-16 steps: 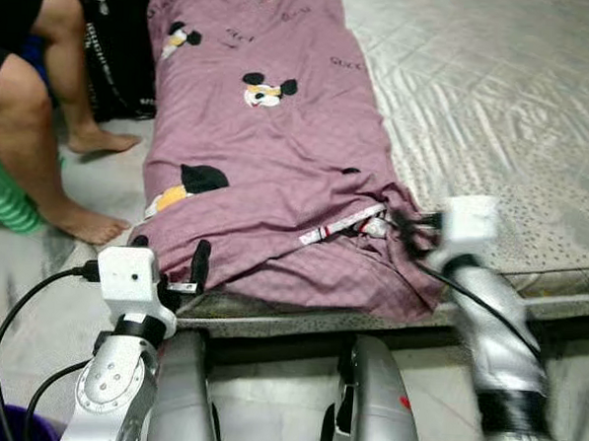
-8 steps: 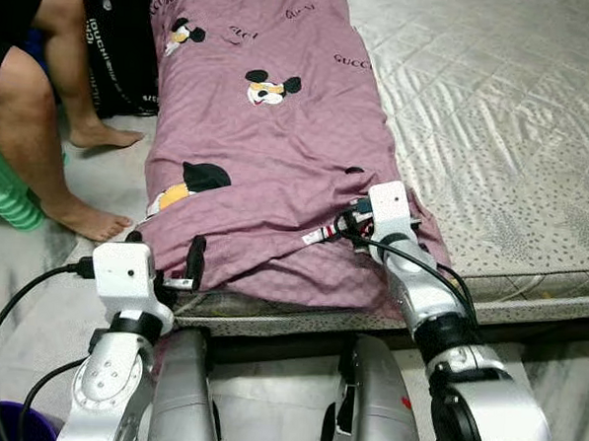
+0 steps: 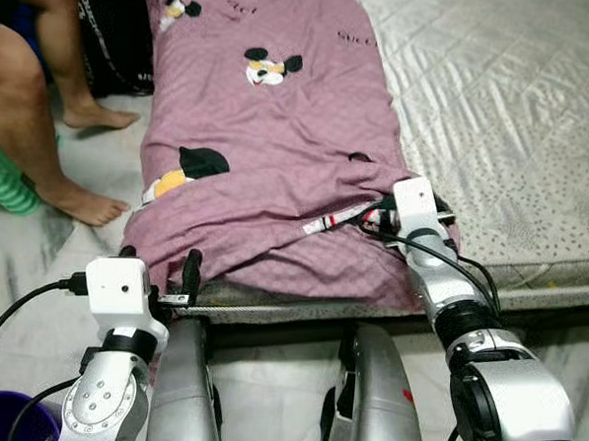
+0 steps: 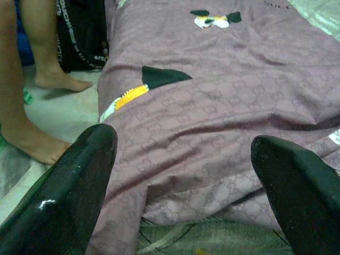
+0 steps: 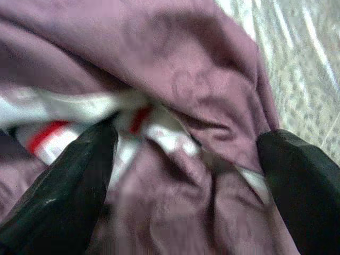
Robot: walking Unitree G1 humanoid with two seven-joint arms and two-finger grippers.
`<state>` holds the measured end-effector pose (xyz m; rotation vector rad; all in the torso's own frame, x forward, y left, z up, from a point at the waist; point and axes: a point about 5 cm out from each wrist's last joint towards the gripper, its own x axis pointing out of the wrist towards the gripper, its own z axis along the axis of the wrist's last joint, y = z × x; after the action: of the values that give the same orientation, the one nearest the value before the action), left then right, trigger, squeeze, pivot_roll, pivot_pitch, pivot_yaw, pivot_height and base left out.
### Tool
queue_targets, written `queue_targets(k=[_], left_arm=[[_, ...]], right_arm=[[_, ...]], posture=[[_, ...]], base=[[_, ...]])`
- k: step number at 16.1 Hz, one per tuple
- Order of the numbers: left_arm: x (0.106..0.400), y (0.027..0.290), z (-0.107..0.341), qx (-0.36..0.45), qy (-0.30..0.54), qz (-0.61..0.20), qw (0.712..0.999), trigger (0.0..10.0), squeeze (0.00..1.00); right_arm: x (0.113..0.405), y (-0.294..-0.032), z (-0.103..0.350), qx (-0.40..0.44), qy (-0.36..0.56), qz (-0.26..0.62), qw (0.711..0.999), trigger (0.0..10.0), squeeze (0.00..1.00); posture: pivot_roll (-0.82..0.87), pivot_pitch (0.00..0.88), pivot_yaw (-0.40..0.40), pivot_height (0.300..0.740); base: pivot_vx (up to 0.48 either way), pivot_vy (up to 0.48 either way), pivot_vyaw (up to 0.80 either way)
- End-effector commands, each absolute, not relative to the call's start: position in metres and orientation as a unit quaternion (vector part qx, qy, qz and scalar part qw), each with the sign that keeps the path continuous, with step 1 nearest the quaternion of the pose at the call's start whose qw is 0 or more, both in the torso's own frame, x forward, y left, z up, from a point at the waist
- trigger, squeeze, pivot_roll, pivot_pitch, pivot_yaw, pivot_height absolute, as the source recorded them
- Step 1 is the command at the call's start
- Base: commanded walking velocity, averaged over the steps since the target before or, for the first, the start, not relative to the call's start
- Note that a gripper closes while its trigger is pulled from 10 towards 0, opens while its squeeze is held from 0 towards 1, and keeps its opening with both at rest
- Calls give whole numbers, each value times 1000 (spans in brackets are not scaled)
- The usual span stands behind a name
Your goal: Clean up the room
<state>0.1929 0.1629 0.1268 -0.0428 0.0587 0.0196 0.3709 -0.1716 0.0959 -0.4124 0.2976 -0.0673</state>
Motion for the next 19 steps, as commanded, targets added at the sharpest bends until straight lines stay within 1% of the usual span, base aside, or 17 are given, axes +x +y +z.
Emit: queue_targets(k=[1,3,6,9,10,13,15,18,19], left_arm=[[189,164,126,-14,41,13,999,10000,0],[188,164,127,-12,42,12,999,10000,0],[188,166,127,-10,45,13,999,10000,0],[193,166,126,-8,44,15,999,10000,0],[195,166,127,-7,41,15,999,10000,0],[199,167,128,-7,36,16,999,10000,0],[204,169,129,-4,28,17,999,10000,0],[208,170,130,-2,24,17,1000,10000,0],[210,170,130,-2,21,16,1000,10000,0]], right_arm=[[362,-172,77,-194,188,-19,963,0,0],[356,-174,66,-183,207,-14,961,0,0],[354,-182,66,-172,191,-27,966,0,0],[346,-202,62,-163,192,-34,967,0,0],[340,-216,59,-146,198,-50,968,0,0],[330,-237,57,-105,191,-83,972,0,0],[315,-249,53,-88,178,-90,976,0,0],[294,-259,46,-69,178,-104,976,0,0],[284,-261,45,-60,174,-106,977,0,0]], posture=[[75,277,8,572],[77,285,10,572],[74,282,13,572],[64,268,14,572],[60,260,14,572],[53,239,14,572],[48,222,16,572],[37,205,21,572],[31,198,24,572]], base=[[0,0,0],[0,0,0],[0,0,0],[0,0,0],[0,0,0],[0,0,0],[0,0,0],[0,0,0],[0,0,0]])
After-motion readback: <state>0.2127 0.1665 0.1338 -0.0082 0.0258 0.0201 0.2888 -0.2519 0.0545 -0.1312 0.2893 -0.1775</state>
